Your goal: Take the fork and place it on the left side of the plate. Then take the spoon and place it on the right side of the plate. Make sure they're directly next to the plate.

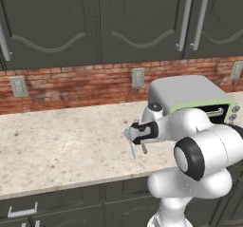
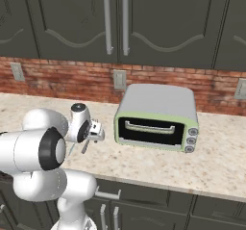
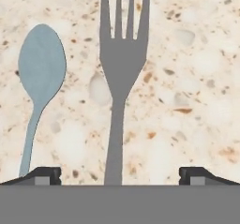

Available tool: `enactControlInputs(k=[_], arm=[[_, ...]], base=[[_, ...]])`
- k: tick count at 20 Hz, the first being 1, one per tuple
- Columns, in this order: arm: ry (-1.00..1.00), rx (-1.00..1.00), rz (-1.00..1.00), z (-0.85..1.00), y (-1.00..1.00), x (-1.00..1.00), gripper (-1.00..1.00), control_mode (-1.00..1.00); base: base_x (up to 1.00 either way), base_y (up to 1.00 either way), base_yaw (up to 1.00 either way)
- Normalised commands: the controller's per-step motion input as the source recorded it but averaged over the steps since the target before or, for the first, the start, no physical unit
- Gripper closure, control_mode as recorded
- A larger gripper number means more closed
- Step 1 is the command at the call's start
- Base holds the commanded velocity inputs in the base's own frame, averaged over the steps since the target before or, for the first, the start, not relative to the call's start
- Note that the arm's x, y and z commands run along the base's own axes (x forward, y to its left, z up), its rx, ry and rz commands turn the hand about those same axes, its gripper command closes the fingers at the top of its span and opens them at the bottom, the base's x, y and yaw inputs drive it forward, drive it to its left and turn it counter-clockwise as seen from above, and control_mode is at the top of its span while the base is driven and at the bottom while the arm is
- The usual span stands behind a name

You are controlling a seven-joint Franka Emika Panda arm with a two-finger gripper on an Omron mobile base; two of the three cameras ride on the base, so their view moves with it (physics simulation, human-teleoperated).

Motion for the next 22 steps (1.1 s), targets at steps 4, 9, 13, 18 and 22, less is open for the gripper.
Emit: enactControlInputs(k=[4, 9, 13, 18, 22], arm=[[0.01, 0.0, 0.0, -0.36, 0.0, 0.28, -1.0, -1.0], [0.0, 0.0, 0.0, -0.39, 0.0, 0.19, -1.0, -1.0], [0.0, -0.01, 0.0, -0.44, 0.03, 0.15, 1.0, -1.0], [0.0, -0.02, 0.0, -0.45, 0.13, 0.02, 1.0, -1.0], [-0.02, -0.02, 0.01, -0.28, 0.19, -0.02, 1.0, -1.0]], base=[[0.0, 0.0, 0.0], [0.0, 0.0, 0.0], [0.0, 0.0, 0.0], [0.0, 0.0, 0.0], [0.0, 0.0, 0.0]])
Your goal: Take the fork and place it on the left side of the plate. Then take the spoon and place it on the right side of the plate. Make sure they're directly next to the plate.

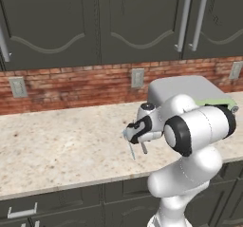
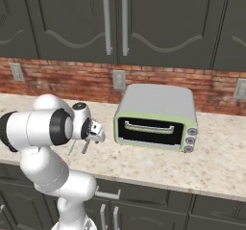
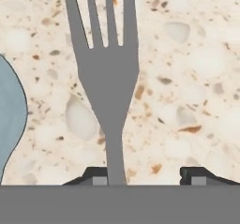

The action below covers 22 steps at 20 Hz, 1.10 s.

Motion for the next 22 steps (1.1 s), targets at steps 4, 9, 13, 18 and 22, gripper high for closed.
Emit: enactControlInputs(k=[4, 9, 13, 18, 22], arm=[[-0.02, -0.04, 0.12, -0.01, 0.36, -0.13, 1.0, -1.0], [-0.3, -0.05, 0.12, 0.67, 0.24, -0.62, 1.0, -1.0], [-0.45, -0.01, 0.06, 1.0, -0.01, -0.9, 1.0, -1.0], [-0.32, 0.0, 0.01, 1.0, -0.29, -0.98, 1.0, -1.0], [-0.02, 0.0, 0.0, 1.0, -0.39, -1.0, 1.0, -1.0]], base=[[0.0, 0.0, 0.0], [0.0, 0.0, 0.0], [0.0, 0.0, 0.0], [0.0, 0.0, 0.0], [0.0, 0.0, 0.0]])
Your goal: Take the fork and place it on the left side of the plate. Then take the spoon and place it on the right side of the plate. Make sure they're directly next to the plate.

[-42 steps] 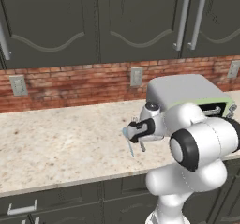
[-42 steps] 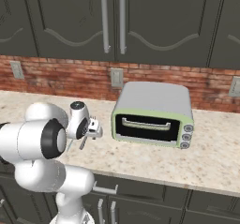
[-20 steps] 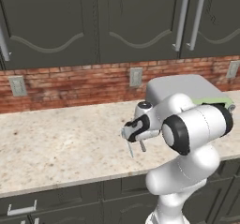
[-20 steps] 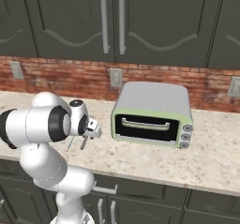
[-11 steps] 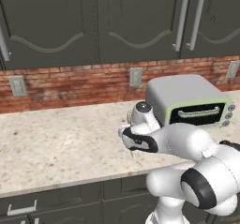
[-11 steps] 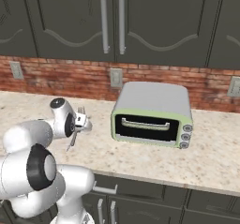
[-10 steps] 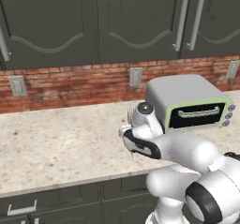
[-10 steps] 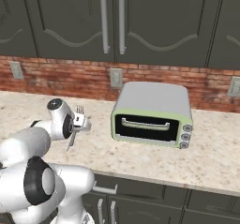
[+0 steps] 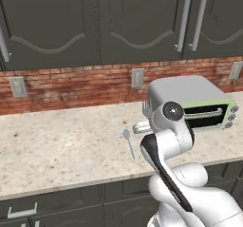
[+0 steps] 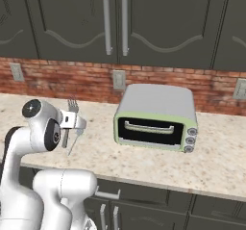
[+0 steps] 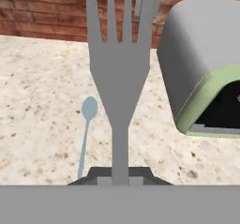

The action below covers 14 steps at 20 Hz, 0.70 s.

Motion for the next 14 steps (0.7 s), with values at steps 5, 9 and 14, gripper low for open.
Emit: enactControlInputs(k=[5, 9, 14], arm=[[0.0, 0.0, 0.0, 1.0, -0.36, -0.99, 1.0, -1.0], [0.02, 0.0, 0.0, 0.98, -0.2, -0.78, 1.0, -1.0], [0.05, -0.01, 0.0, 0.52, -0.23, -0.78, 1.0, -1.0]], base=[[0.0, 0.0, 0.0], [0.0, 0.0, 0.0], [0.0, 0.0, 0.0]])
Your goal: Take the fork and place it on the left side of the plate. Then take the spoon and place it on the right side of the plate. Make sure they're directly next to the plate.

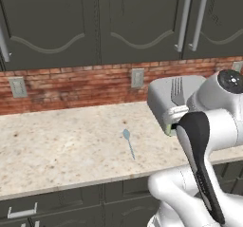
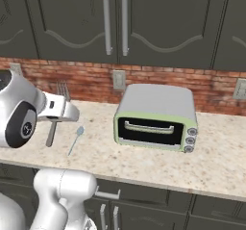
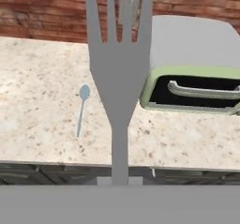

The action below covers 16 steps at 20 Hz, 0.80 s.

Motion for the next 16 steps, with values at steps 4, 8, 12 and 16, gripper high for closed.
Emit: enactControlInputs(k=[4, 8, 12, 16], arm=[[0.01, -0.01, 0.0, 0.04, -0.29, -0.81, 1.0, -1.0], [0.0, 0.0, 0.0, 0.0, 0.0, 0.0, 1.0, 1.0], [0.0, 0.0, 0.0, 0.0, 0.0, 0.0, 1.0, 1.0], [0.0, 0.0, 0.0, 0.0, 0.0, 0.0, 1.0, 1.0]], base=[[0.0, 0.0, 0.0], [-0.86, -0.2, 0.0], [-0.84, -0.18, 0.08], [-0.46, 0.0, 0.3]])
